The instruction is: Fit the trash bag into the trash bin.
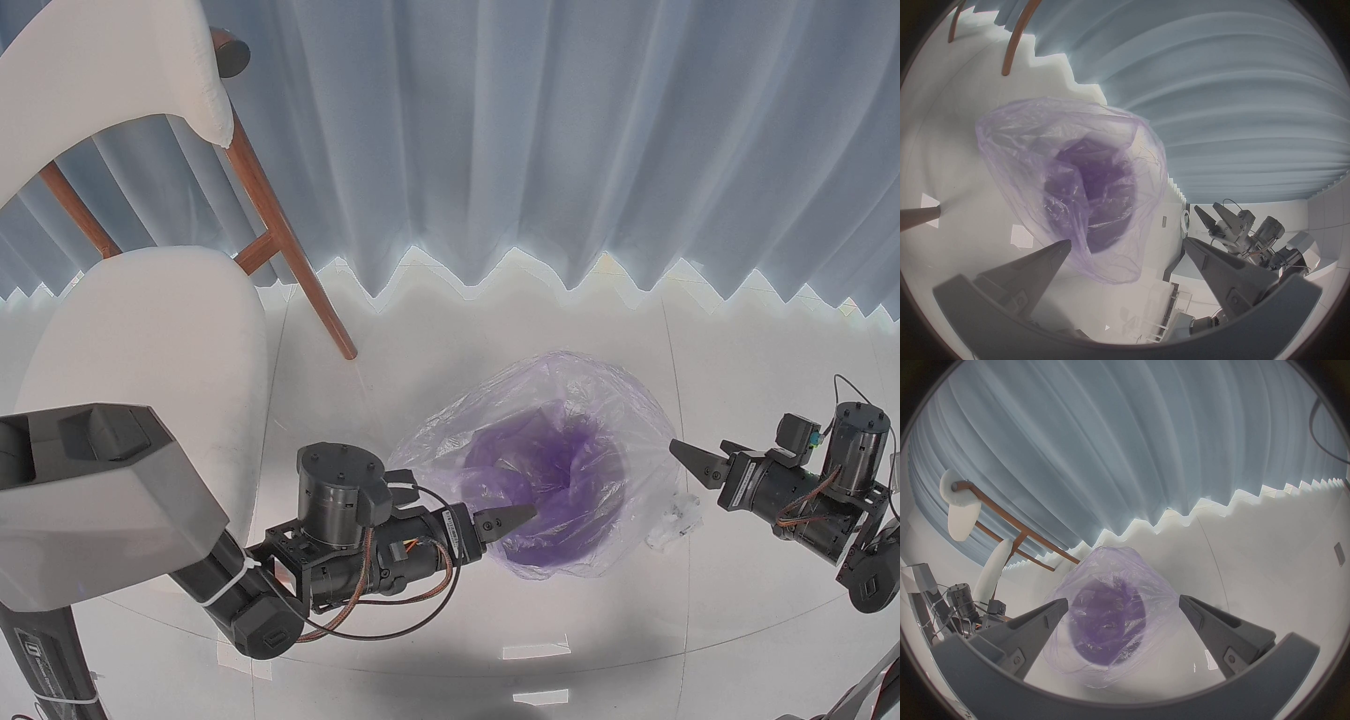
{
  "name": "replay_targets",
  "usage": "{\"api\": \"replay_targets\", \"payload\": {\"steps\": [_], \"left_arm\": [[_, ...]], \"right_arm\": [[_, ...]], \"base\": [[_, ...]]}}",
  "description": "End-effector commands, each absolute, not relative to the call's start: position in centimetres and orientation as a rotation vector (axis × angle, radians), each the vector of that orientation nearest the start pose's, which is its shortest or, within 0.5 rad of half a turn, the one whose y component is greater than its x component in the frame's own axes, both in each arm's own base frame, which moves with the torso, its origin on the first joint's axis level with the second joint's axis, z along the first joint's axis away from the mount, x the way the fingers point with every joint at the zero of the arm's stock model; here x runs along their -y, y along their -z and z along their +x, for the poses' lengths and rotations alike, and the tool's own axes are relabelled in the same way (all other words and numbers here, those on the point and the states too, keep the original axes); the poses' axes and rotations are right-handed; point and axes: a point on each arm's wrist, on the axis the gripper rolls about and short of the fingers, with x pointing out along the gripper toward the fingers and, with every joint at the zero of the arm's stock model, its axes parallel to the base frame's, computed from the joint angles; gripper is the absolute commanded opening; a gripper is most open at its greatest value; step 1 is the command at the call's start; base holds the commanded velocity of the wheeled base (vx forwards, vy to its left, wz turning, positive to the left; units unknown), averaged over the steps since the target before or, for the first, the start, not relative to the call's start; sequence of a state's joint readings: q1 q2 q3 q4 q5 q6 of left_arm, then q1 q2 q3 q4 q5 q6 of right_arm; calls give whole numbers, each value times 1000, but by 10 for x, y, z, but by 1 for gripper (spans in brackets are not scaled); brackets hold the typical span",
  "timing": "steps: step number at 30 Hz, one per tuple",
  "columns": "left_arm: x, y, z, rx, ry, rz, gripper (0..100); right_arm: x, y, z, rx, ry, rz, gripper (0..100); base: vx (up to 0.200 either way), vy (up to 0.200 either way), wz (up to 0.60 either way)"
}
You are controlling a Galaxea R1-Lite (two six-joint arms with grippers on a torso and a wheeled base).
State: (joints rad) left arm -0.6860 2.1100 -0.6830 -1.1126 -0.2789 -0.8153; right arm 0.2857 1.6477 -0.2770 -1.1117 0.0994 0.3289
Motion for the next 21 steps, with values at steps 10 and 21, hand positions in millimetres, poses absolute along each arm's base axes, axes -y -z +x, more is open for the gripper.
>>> {"api": "replay_targets", "payload": {"steps": [10,21], "left_arm": [[217,-97,257,-710,750,-705,100],[227,-83,261,-927,651,-681,100]], "right_arm": [[-67,-115,221,-321,-330,285,100],[-67,-112,221,-333,-331,271,100]], "base": [[0,0,0],[0,0,0]]}}
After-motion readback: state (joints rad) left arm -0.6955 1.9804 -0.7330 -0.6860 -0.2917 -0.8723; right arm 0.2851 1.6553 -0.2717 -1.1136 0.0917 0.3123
